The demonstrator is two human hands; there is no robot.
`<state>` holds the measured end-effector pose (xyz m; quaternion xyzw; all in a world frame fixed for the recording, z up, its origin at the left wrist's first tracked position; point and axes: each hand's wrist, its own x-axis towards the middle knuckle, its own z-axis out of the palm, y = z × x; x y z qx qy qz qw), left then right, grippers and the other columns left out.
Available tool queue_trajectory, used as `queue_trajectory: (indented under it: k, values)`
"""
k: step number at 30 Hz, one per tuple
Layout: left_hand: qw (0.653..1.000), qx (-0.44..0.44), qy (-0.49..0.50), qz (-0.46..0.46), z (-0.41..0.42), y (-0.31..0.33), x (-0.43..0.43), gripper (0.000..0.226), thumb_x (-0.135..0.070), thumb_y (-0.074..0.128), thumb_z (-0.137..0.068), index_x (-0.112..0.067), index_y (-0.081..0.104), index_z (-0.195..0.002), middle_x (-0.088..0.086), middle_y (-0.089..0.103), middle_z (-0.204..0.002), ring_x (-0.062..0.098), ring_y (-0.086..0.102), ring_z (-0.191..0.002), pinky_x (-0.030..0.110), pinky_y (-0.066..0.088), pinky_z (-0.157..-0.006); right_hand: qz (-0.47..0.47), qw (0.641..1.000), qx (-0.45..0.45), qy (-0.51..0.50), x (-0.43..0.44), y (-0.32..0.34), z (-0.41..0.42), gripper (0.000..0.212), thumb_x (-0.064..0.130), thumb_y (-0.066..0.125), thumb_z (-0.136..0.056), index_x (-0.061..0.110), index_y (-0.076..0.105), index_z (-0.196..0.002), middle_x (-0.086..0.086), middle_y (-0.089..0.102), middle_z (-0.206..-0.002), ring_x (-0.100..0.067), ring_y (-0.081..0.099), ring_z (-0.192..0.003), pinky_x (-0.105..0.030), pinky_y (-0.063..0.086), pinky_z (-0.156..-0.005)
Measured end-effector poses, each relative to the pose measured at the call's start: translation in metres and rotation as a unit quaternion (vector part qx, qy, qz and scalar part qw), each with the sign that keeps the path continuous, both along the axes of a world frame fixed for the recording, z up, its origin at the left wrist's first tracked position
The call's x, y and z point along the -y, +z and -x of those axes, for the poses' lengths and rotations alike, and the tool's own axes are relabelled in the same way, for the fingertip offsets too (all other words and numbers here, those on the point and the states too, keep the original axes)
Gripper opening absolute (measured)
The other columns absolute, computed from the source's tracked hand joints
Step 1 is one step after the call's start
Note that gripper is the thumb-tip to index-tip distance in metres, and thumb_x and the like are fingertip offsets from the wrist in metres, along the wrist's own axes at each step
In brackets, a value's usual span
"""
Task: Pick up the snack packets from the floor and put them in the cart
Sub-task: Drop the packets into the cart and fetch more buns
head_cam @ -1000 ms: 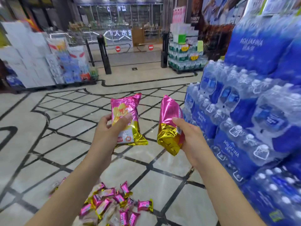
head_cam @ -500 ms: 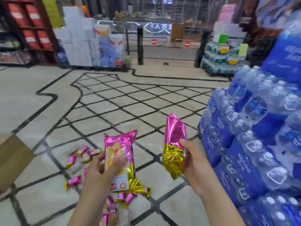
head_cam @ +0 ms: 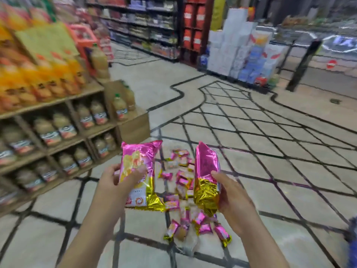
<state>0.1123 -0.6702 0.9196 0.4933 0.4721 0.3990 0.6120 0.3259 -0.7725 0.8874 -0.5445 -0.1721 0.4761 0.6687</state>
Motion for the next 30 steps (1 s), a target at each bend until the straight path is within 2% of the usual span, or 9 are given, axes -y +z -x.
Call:
queue_trajectory:
  k: [4, 6, 9, 13, 16, 18, 21, 28, 30]
  values:
    - [0.998, -0.013, 0.064, -0.005, 0.066, 0.0, -0.027, 0.06, -0.042, 0.075, -0.056, -0.019, 0.061, -0.11, 0.002, 0.073, -0.088, 0.013, 0.071, -0.062, 0.025, 0.051, -0.049, 0.003, 0.999, 0.006, 0.053, -0.055, 0.004, 0.05, 0.049, 0.031, 0.075, -0.07, -0.004, 0.067, -0.102, -0.019, 0.059, -0.087, -0.03, 0.057, -0.08, -0.039, 0.048, -0.071]
    - [0.996, -0.015, 0.09, -0.007, 0.102, 0.0, -0.04, 0.059, -0.044, 0.076, -0.053, -0.022, 0.062, -0.105, 0.002, 0.073, -0.088, 0.012, 0.071, -0.061, 0.025, 0.051, -0.049, 0.007, 0.996, 0.016, 0.09, -0.083, 0.003, 0.08, 0.04, 0.026, 0.07, -0.079, -0.004, 0.068, -0.106, -0.021, 0.065, -0.089, -0.032, 0.062, -0.08, -0.04, 0.051, -0.071]
    - [0.991, -0.019, 0.131, -0.004, 0.159, -0.002, -0.06, 0.057, -0.034, 0.086, -0.057, -0.02, 0.061, -0.106, 0.001, 0.072, -0.091, 0.01, 0.07, -0.059, 0.022, 0.051, -0.047, -0.004, 0.988, 0.023, 0.15, -0.128, 0.001, 0.132, 0.019, 0.024, 0.066, -0.083, 0.008, 0.074, -0.086, -0.019, 0.066, -0.08, -0.03, 0.065, -0.066, -0.041, 0.049, -0.067]
    - [0.979, -0.024, 0.205, 0.006, 0.244, -0.011, -0.088, 0.032, -0.026, 0.072, -0.081, -0.019, 0.059, -0.11, 0.003, 0.07, -0.09, 0.007, 0.068, -0.055, 0.018, 0.048, -0.043, 0.009, 0.973, 0.026, 0.229, -0.186, -0.006, 0.218, 0.026, 0.028, 0.063, -0.085, 0.005, 0.073, -0.095, -0.016, 0.068, -0.08, -0.027, 0.066, -0.069, -0.034, 0.052, -0.061]
    - [0.971, -0.026, 0.236, 0.012, 0.308, -0.019, -0.102, 0.051, -0.034, 0.085, -0.066, -0.021, 0.06, -0.108, 0.0, 0.073, -0.085, 0.01, 0.07, -0.06, 0.024, 0.052, -0.049, 0.018, 0.961, 0.025, 0.276, -0.225, -0.016, 0.284, 0.037, 0.032, 0.065, -0.078, 0.003, 0.071, -0.1, -0.019, 0.067, -0.083, -0.03, 0.065, -0.071, -0.039, 0.053, -0.065]
    - [0.962, -0.025, 0.273, 0.021, 0.349, -0.022, -0.109, 0.054, -0.037, 0.082, -0.057, -0.022, 0.061, -0.105, -0.004, 0.074, -0.079, 0.011, 0.071, -0.061, 0.025, 0.053, -0.05, 0.02, 0.952, 0.023, 0.305, -0.248, -0.023, 0.328, 0.031, 0.028, 0.062, -0.085, 0.004, 0.069, -0.102, -0.016, 0.068, -0.083, -0.028, 0.066, -0.071, -0.04, 0.052, -0.069]
    - [0.946, -0.029, 0.321, 0.03, 0.404, -0.027, -0.113, 0.053, -0.034, 0.084, -0.06, -0.022, 0.061, -0.106, -0.002, 0.074, -0.082, 0.012, 0.071, -0.062, 0.025, 0.051, -0.05, 0.027, 0.936, 0.015, 0.352, -0.276, -0.028, 0.387, 0.026, 0.023, 0.057, -0.091, 0.004, 0.069, -0.105, -0.013, 0.069, -0.083, -0.025, 0.067, -0.073, -0.041, 0.052, -0.076]
    - [0.904, -0.03, 0.422, 0.06, 0.497, -0.05, -0.127, 0.039, -0.031, 0.073, -0.081, -0.017, 0.061, -0.115, 0.003, 0.073, -0.091, 0.012, 0.07, -0.064, 0.027, 0.049, -0.057, 0.049, 0.892, 0.039, 0.448, -0.339, -0.037, 0.493, 0.032, 0.024, 0.059, -0.091, 0.0, 0.066, -0.112, -0.016, 0.071, -0.088, -0.026, 0.069, -0.077, -0.036, 0.055, -0.068]
    - [0.892, -0.028, 0.447, 0.068, 0.517, -0.058, -0.135, 0.041, -0.032, 0.073, -0.081, -0.017, 0.06, -0.118, 0.006, 0.073, -0.094, 0.016, 0.07, -0.068, 0.029, 0.051, -0.059, 0.056, 0.877, 0.051, 0.474, -0.359, -0.04, 0.521, 0.034, 0.025, 0.06, -0.091, 0.001, 0.065, -0.114, -0.017, 0.072, -0.093, -0.028, 0.069, -0.082, -0.042, 0.058, -0.074]
